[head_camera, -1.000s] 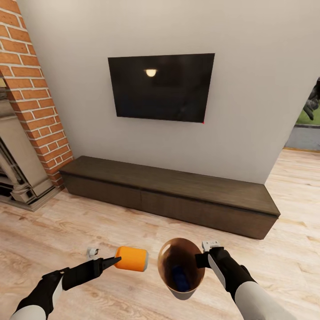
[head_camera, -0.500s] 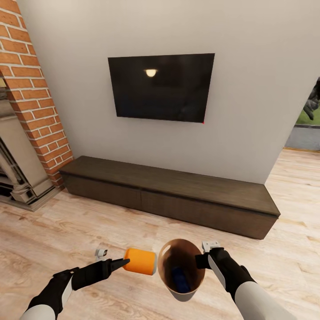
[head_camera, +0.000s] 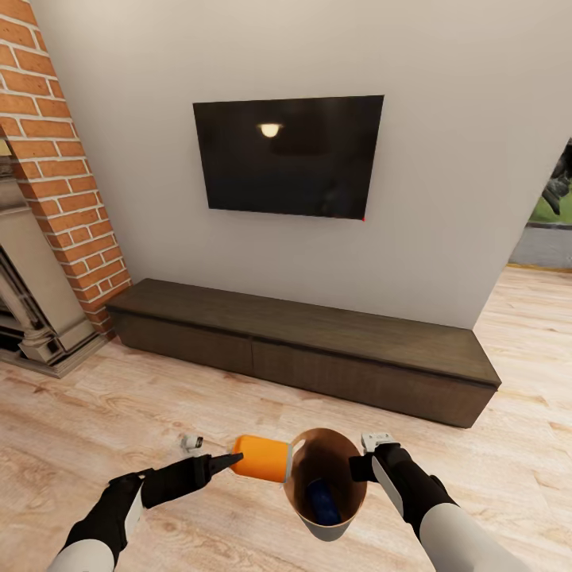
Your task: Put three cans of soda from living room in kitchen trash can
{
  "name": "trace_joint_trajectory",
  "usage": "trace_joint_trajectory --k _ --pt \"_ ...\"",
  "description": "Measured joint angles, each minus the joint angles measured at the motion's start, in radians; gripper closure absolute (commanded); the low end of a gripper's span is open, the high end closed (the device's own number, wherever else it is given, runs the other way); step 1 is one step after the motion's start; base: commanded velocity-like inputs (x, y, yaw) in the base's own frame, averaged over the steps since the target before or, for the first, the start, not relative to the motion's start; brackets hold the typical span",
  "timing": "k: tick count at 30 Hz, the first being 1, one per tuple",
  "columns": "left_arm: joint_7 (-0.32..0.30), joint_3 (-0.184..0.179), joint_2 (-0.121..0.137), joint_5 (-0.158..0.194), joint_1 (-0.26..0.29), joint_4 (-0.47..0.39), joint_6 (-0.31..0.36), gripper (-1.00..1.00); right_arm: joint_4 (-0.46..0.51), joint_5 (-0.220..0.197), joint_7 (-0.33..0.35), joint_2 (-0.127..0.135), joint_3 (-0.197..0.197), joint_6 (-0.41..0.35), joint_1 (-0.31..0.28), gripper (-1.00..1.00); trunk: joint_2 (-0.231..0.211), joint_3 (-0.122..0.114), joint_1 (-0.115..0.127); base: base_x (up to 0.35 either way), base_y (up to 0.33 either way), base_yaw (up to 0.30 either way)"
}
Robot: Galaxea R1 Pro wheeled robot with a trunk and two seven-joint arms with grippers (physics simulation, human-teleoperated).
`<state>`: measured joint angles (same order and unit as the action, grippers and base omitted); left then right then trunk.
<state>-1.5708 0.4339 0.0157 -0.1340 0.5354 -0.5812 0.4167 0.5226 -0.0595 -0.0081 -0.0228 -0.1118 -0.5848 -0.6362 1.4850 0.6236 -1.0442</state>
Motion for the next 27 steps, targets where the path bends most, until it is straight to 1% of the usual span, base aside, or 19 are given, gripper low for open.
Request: trace_joint_trajectory --k 2,8,11,15,17,20,21,22,23,27 --pt "0.000 -0.002 -0.022 -0.001 0.000 -0.010 0.001 1.00 0.000 0.000 0.000 0.000 0.000 0.000 0.000 1.00 0.000 0.000 0.000 0.000 0.000 0.000" --pt "0.000 -0.005 -0.064 -0.003 0.000 -0.015 0.001 1.00 0.000 0.000 0.000 0.000 0.000 0.001 0.000 1.00 0.000 0.000 0.000 0.000 0.000 0.000" --pt "0.000 -0.006 -0.077 -0.005 0.000 -0.015 0.000 1.00 0.000 0.000 0.000 0.000 0.000 0.000 0.000 1.00 0.000 0.000 0.000 0.000 0.000 0.000" --pt "0.000 -0.006 -0.088 -0.005 0.000 -0.016 -0.002 1.00 0.000 0.000 0.000 0.000 0.000 0.000 0.000 1.00 0.000 0.000 0.000 0.000 0.000 0.000" --pt "0.029 -0.006 -0.095 -0.005 0.000 -0.015 -0.003 1.00 0.000 0.000 0.000 0.000 0.000 0.000 0.000 1.00 0.000 0.000 0.000 0.000 0.000 0.000" --pt "0.121 -0.008 -0.116 -0.006 0.000 -0.015 -0.005 1.00 0.000 0.000 0.000 0.001 0.000 0.000 0.000 1.00 0.000 0.000 0.000 0.000 0.000 0.000" --pt "0.139 -0.009 -0.119 -0.006 0.000 -0.016 -0.005 1.00 0.000 0.001 0.000 0.001 0.000 0.000 0.000 1.00 0.000 0.000 0.000 0.000 0.000 0.000" --pt "0.186 -0.010 -0.127 -0.006 0.000 -0.015 -0.006 1.00 0.000 0.000 0.000 0.001 0.000 0.000 0.000 1.00 0.000 0.000 0.000 0.000 0.000 0.000" --pt "0.211 -0.010 -0.132 -0.006 0.000 -0.016 -0.006 1.00 0.000 0.000 0.000 0.001 0.000 0.000 0.000 1.00 0.000 0.000 0.000 0.000 0.000 0.000" --pt "0.279 -0.011 -0.146 -0.006 0.000 -0.016 -0.007 1.00 0.000 0.000 0.000 0.002 0.000 0.000 0.000 1.00 0.000 0.000 0.000 0.000 0.000 0.000"
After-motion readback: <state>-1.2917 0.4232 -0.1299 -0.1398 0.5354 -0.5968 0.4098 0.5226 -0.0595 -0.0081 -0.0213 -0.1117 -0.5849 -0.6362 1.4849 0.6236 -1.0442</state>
